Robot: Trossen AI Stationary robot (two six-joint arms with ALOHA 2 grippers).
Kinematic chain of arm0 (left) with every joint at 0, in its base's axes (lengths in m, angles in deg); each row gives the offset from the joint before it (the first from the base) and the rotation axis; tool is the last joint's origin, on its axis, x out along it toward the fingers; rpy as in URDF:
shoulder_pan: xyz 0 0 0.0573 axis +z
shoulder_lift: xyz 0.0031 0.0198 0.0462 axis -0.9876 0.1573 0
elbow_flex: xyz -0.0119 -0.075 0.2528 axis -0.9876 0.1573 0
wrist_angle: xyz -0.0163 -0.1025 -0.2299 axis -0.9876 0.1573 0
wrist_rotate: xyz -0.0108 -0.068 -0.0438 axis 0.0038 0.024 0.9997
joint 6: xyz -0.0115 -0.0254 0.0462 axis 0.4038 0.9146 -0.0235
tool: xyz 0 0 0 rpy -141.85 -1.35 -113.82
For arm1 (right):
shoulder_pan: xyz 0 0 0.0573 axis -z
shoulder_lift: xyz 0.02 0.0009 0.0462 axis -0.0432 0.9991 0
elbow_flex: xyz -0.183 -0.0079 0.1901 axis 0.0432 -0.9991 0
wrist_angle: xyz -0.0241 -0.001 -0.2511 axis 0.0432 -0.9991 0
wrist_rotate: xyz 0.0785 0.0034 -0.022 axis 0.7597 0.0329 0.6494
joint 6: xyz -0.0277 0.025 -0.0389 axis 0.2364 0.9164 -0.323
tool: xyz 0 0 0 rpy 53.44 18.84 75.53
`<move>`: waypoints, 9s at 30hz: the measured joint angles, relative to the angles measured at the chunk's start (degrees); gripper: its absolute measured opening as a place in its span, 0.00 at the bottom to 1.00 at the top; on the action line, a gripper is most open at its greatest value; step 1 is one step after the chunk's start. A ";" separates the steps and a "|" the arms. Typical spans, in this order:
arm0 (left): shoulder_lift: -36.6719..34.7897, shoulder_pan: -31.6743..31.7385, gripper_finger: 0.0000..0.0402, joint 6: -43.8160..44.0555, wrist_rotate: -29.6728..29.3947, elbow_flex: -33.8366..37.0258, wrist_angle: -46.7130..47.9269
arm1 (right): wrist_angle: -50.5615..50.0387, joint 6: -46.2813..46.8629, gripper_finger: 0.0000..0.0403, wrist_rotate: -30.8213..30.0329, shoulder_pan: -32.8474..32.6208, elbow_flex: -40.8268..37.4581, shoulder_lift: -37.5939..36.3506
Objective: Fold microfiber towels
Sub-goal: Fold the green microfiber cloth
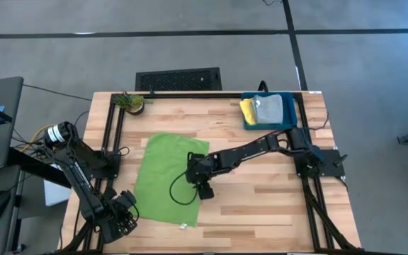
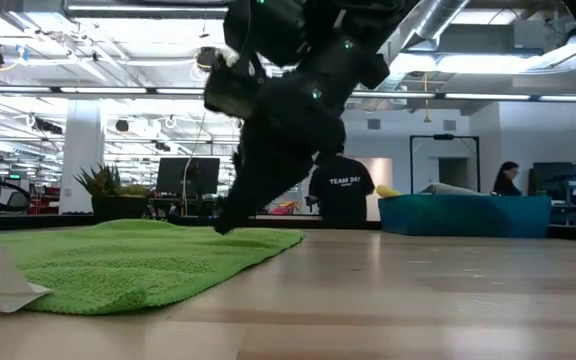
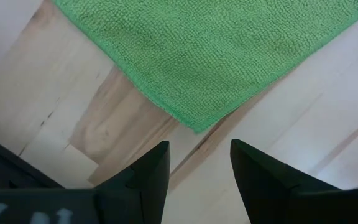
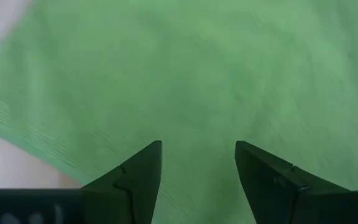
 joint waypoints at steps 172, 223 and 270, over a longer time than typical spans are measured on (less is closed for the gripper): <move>11.06 6.84 0.02 -64.33 -11.91 -0.20 -11.86 | -1.90 21.14 0.00 -7.21 -9.50 -8.16 -5.09; -7.43 32.33 0.00 -30.93 -22.19 -3.39 28.97 | -42.08 17.75 0.00 -25.93 7.67 18.07 -5.16; -7.39 67.37 0.18 -57.44 -28.18 6.60 6.51 | -35.13 16.56 0.30 -27.13 20.34 17.96 -3.82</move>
